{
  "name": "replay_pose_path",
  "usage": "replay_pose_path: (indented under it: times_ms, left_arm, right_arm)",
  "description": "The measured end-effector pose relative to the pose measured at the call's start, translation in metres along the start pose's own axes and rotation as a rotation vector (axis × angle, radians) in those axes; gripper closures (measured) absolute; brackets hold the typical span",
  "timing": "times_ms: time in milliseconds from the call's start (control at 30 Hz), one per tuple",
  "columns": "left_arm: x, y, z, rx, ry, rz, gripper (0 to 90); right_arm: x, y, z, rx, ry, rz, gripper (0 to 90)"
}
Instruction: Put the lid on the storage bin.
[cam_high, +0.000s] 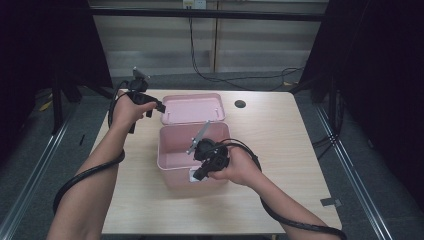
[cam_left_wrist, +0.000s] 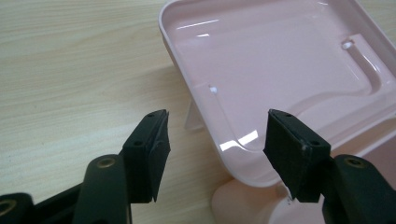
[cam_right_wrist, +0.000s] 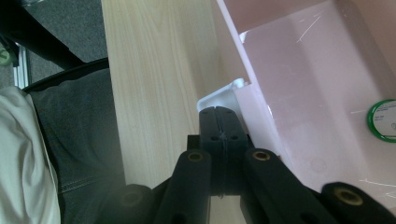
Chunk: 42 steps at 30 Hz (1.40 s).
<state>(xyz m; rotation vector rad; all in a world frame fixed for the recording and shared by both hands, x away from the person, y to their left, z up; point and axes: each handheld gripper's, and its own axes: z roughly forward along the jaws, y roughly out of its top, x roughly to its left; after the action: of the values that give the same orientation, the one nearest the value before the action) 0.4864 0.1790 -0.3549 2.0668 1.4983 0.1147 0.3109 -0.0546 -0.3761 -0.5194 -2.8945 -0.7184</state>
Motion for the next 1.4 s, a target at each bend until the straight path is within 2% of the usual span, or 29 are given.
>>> replay_pose_path:
  times_ms: [400,633,667,833,967,1133,1233,1300,1333,1400]
  left_arm:
    - [-0.001,0.017,0.012,0.009,0.03,-0.026,45.1]
    - [0.003,0.021,0.025,0.036,0.062,-0.027,50.1]
    - [0.003,0.021,0.027,0.039,0.065,-0.037,50.6]
    - [0.006,0.024,0.035,0.045,0.071,-0.046,53.6]
    - [0.007,0.028,0.04,0.042,0.081,-0.054,55.7]
    - [0.008,0.031,0.046,0.064,0.095,-0.056,59.2]
    - [0.01,0.032,0.05,0.073,0.098,-0.08,62.3]
    - [0.013,0.032,0.052,0.082,0.099,-0.075,64.7]
    - [0.013,0.032,0.053,0.085,0.094,-0.095,65.7]
    - [0.016,0.032,0.055,0.087,0.095,-0.101,68.6]
  right_arm:
    - [-0.003,0.0,0.001,0.004,0.025,0.013,90.0]
    - [-0.004,0.0,0.001,0.004,0.029,0.01,90.0]
    - [-0.004,0.0,0.001,0.005,0.03,0.011,90.0]
    - [-0.004,-0.001,0.001,-0.005,0.033,0.015,90.0]
    - [-0.004,-0.001,0.001,0.009,0.037,0.014,90.0]
    - [-0.005,0.001,0.002,0.017,0.039,0.017,90.0]
    - [-0.005,0.001,0.002,0.019,0.04,0.019,90.0]
    - [-0.005,0.001,0.002,0.019,0.043,0.017,90.0]
    - [-0.005,0.001,0.002,0.019,0.048,0.017,90.0]
    - [-0.006,0.0,0.003,0.014,0.059,0.014,90.0]
